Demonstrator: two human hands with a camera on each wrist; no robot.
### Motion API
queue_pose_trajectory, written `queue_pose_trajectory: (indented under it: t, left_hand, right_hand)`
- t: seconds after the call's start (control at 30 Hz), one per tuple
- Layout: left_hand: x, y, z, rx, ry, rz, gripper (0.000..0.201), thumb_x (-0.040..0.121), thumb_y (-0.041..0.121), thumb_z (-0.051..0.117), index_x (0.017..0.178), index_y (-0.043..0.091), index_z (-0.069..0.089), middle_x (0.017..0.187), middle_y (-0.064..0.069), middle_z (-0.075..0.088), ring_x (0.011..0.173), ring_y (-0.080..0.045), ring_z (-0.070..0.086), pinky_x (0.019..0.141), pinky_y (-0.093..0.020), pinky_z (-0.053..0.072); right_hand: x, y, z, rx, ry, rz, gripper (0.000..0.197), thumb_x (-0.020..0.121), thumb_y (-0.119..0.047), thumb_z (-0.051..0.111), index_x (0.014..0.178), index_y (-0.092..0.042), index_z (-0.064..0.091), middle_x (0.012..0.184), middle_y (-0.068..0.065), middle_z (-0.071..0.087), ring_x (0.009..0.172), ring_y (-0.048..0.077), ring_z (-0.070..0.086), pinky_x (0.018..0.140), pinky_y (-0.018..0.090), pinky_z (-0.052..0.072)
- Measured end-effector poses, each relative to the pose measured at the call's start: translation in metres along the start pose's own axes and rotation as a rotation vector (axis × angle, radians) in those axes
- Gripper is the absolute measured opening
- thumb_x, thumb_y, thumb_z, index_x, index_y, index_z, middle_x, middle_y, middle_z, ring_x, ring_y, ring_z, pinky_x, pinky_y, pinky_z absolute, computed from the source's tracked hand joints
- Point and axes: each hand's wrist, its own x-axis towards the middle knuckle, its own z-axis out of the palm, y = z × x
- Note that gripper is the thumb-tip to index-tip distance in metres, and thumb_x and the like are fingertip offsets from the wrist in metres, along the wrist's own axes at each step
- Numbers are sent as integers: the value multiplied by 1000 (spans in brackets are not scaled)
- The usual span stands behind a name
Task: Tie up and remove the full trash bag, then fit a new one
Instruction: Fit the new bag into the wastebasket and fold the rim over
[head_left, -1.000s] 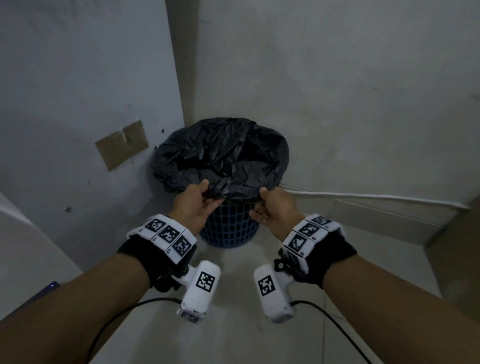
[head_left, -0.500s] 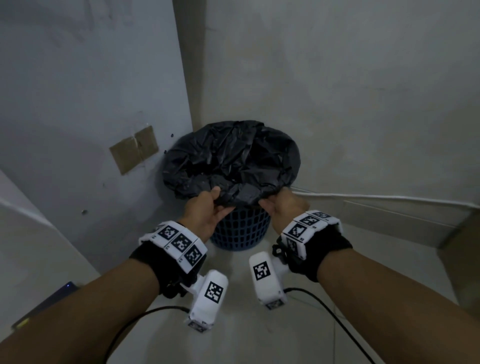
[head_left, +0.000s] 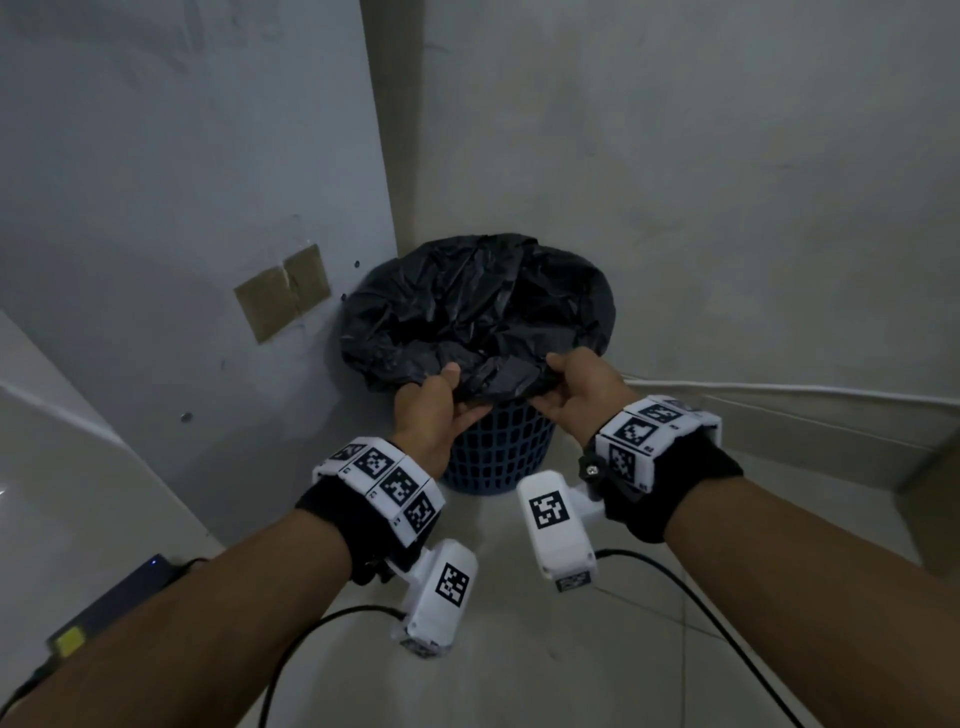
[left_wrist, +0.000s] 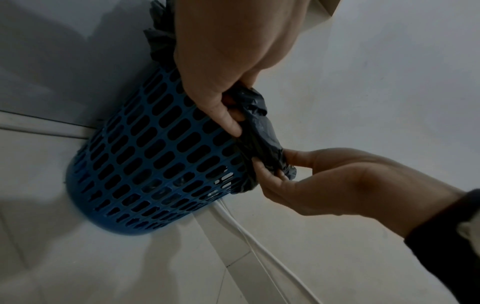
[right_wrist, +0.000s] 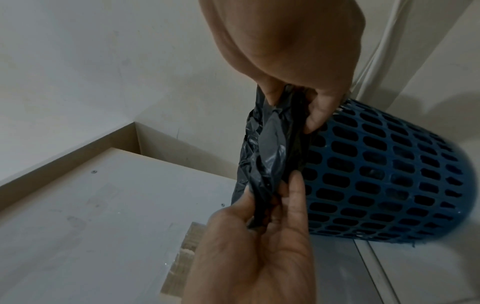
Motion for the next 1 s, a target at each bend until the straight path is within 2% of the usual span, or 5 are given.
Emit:
queue_pose_trajectory:
  t: [0.13, 0.33, 0.5, 0.6, 1.0]
  left_hand:
    - [1, -2, 1, 4, -16, 11, 38, 100, 13, 47, 132, -8, 45, 122, -21, 58, 87, -24, 64, 61, -31, 59]
    - [3, -4, 1, 4, -23, 23, 40, 100, 14, 47, 134, -7, 44, 121, -22, 60, 90, -26, 67, 64, -32, 61]
    - [3, -6, 3, -7, -20, 38, 41, 100, 13, 48, 134, -8, 43, 121, -23, 59, 84, -25, 67, 60, -31, 61]
    - [3, -8, 4, -9, 3, 37, 41, 100, 14, 48, 133, -9, 42, 123, -23, 58, 87, -27, 67, 58, -31, 60]
    - [29, 10, -3, -91, 155, 34, 45, 100, 16, 49, 138, -4, 39, 127, -17, 53, 102, -31, 57, 74, -38, 55]
  right_hand:
    - [1, 0, -5, -11, 21, -28, 27, 92, 3, 51, 119, 2, 57, 110, 18, 65, 81, 29, 65, 53, 39, 53]
    - [4, -10, -10, -141, 44, 65, 23, 97, -9, 50, 75, -12, 51, 76, 3, 49, 62, 18, 45, 66, 28, 45]
    - [4, -9, -8, -23, -31, 19, 11, 95, 4, 47, 98, -1, 56, 104, 13, 64, 107, 32, 61, 85, 41, 53]
    - [9, -8, -6, -3, 31, -29, 24, 93, 7, 49, 116, 3, 55, 118, 16, 66, 109, 32, 63, 73, 41, 56]
    - [-2, 25, -9, 50, -177, -57, 26, 94, 2, 55, 120, 2, 57, 119, 17, 65, 106, 31, 64, 88, 41, 55]
